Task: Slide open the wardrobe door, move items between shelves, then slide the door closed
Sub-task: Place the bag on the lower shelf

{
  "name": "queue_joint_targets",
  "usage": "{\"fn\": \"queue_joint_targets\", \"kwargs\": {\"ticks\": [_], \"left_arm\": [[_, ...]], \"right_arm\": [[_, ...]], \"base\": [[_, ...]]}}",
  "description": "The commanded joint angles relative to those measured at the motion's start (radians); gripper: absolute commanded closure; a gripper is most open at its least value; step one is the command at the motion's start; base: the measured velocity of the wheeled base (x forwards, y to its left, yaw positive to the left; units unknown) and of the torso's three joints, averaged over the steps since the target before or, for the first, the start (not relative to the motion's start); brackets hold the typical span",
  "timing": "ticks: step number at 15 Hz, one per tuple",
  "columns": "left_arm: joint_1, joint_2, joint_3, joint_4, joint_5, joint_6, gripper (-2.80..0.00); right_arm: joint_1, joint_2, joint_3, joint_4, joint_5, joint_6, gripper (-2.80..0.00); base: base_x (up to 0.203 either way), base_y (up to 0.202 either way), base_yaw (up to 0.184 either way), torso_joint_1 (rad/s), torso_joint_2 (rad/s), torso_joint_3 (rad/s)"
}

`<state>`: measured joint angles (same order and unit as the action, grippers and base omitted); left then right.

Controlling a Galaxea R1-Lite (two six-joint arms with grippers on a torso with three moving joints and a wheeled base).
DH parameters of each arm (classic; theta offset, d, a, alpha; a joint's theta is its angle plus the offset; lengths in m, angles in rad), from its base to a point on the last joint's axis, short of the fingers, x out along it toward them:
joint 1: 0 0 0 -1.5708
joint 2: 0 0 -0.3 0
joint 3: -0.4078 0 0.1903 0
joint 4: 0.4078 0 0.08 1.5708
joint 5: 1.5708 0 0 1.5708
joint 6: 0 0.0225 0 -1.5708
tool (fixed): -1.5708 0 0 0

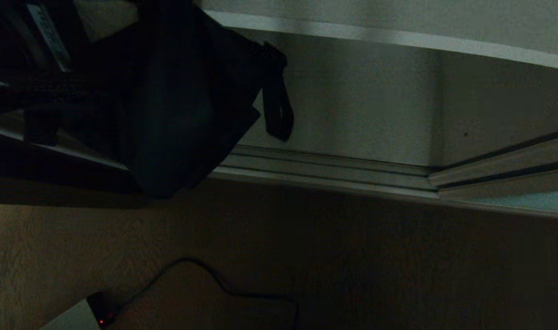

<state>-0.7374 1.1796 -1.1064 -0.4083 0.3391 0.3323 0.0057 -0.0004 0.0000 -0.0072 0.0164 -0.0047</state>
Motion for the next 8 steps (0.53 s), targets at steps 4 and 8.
{"fn": "queue_joint_targets", "kwargs": {"ticks": [4, 8], "left_arm": [[-0.032, 0.026, 0.026, -0.002, 0.003, -0.008, 0.0], [-0.093, 0.013, 0.039, -0.002, 0.012, -0.036, 0.0]], "right_arm": [[0.0, -0.004, 0.0, 0.0, 0.0, 0.0, 0.0], [0.0, -0.004, 0.0, 0.0, 0.0, 0.0, 0.0]], "base": [[0.0, 0.0, 0.0, 0.001, 0.0, -0.051], [0.0, 0.0, 0.0, 0.0, 0.0, 0.0]]}}
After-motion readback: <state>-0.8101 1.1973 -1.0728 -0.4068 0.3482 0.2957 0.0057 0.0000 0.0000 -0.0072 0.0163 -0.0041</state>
